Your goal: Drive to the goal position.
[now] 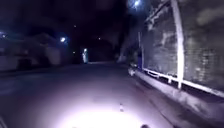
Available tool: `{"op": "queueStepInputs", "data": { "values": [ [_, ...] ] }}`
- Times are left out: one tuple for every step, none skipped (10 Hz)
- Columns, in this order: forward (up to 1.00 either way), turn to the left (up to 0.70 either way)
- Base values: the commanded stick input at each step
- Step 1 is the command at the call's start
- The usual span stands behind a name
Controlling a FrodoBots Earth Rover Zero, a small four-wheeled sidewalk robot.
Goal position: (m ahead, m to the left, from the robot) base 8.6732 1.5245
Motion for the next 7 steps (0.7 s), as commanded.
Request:
{"op": "queueStepInputs", "data": {
  "values": [
    [0.70,0.00],
    [0.70,0.00],
    [0.70,0.00],
    [0.70,0.00],
    [0.70,0.00],
    [0.70,0.00],
    [0.70,0.00]
  ]
}}
